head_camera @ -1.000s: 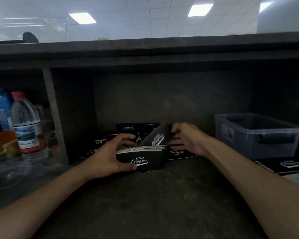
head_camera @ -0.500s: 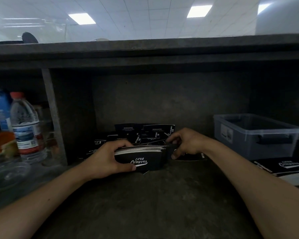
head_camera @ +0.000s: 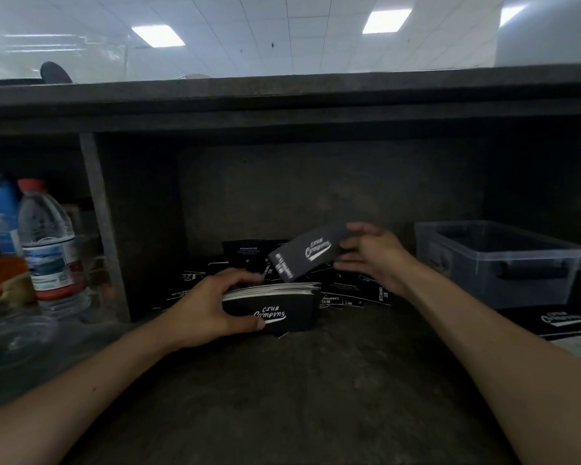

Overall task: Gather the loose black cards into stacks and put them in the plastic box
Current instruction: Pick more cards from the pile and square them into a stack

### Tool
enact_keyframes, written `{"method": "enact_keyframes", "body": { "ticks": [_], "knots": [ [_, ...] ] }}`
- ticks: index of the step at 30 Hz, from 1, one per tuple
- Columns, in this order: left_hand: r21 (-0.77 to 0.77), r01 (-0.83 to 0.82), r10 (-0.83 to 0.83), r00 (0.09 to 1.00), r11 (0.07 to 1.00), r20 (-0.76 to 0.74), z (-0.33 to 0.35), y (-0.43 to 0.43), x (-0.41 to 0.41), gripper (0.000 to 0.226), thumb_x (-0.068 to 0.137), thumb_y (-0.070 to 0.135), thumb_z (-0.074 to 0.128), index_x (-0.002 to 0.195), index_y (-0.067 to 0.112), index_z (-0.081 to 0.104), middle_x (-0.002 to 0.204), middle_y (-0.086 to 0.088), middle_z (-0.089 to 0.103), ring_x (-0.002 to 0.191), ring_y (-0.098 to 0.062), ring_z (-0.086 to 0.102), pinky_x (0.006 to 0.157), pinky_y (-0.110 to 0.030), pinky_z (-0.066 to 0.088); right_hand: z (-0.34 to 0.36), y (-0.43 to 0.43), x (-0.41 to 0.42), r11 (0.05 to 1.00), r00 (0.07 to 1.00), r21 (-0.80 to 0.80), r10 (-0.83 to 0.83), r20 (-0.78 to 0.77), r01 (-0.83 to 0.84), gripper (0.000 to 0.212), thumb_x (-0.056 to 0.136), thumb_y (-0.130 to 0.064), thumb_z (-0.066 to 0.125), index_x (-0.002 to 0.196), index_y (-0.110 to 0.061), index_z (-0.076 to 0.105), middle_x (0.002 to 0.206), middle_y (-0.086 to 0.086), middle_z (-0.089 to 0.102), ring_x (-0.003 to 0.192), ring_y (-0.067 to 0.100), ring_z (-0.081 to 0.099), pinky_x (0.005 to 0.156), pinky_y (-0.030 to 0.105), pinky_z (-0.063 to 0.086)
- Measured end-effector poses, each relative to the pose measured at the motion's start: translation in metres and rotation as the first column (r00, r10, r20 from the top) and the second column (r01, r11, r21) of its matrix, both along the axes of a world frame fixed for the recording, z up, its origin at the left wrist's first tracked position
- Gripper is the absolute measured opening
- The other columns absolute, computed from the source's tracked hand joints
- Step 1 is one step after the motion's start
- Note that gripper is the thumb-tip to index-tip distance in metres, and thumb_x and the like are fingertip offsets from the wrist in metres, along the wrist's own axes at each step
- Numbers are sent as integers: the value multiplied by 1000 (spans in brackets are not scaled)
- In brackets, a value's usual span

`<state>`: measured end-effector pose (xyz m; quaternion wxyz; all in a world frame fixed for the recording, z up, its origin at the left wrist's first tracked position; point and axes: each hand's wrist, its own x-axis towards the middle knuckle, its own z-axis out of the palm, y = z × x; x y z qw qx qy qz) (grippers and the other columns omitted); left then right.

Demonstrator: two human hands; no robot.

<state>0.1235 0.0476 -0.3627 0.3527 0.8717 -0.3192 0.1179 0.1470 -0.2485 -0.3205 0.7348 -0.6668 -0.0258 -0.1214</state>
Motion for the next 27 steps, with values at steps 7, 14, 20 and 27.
{"method": "enact_keyframes", "body": {
  "ticks": [7, 14, 20, 27],
  "knots": [
    [-81, 81, -86, 995, 993, -57, -1, 1, 0, 77, 70, 28, 90, 134, 46, 50, 118, 12, 68, 112, -5, 65, 96, -22, 53, -9, 4, -6, 784, 959, -556, 193, -206, -277, 35, 86, 5, 54, 95, -22, 74, 95, -5, 77, 89, 6, 72, 74, 23, 51],
    [-38, 77, -78, 997, 996, -3, 0, 1, 0, 50, 71, 35, 88, 112, 43, 62, 114, 16, 68, 103, -4, 67, 86, -19, 55, -22, -11, 3, 217, 1000, -976, -15, -5, -2, 60, 73, -47, 83, 127, -25, 66, 126, -3, 66, 112, 14, 61, 89, 21, 43],
    [-34, 39, -38, 999, 999, 19, -2, 1, 4, 43, 68, 37, 89, 100, 37, 61, 104, 12, 70, 95, -7, 69, 80, -23, 56, -13, -17, 5, 94, 970, -966, 25, 242, 239, 25, 92, -35, 63, 116, -32, 71, 117, -4, 71, 105, 18, 65, 80, 22, 43],
    [-45, 34, -35, 999, 998, -12, -1, 0, 1, 44, 68, 34, 90, 101, 33, 60, 105, 13, 70, 95, -6, 69, 79, -20, 55, 5, -12, -6, 718, 746, -411, -225, 627, 562, 55, 86, -6, 63, 131, -35, 51, 100, -7, 67, 78, 13, 67, 69, 29, 55]
  ]
}}
